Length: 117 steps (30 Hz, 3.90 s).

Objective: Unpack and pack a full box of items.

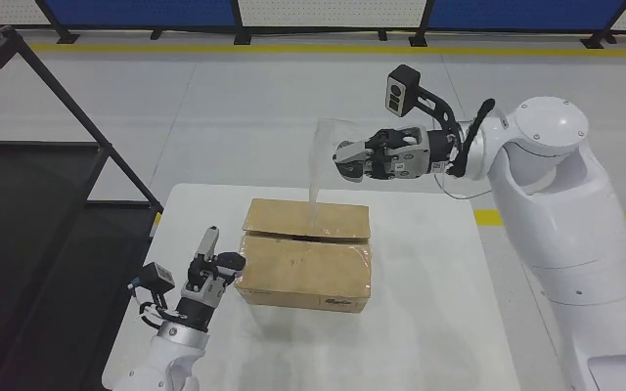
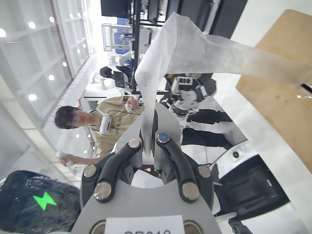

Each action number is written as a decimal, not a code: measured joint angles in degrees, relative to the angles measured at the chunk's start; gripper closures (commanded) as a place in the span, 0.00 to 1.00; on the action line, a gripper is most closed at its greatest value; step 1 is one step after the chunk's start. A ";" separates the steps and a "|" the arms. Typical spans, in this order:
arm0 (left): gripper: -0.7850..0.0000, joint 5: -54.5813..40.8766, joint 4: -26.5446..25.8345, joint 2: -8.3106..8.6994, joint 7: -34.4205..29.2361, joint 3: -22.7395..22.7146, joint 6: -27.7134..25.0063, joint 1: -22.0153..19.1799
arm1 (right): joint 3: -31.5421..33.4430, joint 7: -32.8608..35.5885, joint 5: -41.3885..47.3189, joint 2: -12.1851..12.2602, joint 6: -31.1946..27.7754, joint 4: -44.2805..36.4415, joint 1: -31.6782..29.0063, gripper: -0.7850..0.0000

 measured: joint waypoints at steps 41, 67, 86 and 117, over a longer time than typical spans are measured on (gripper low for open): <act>0.00 95.56 9.58 4.65 20.42 13.43 -18.25 -7.33 | 3.00 -7.64 26.70 -0.30 3.63 -2.81 -2.02 1.00; 0.87 92.86 23.16 3.45 37.53 21.45 -8.34 -17.60 | 2.91 -6.94 27.90 0.57 2.73 -4.86 -3.79 1.00; 1.00 97.36 9.35 5.82 30.23 13.04 -15.02 -7.40 | 2.81 -3.49 21.79 3.10 11.30 -1.31 -3.73 1.00; 1.00 71.20 -15.16 7.96 0.40 1.33 -30.57 6.69 | -15.90 -0.83 29.39 13.85 8.07 5.18 -0.38 1.00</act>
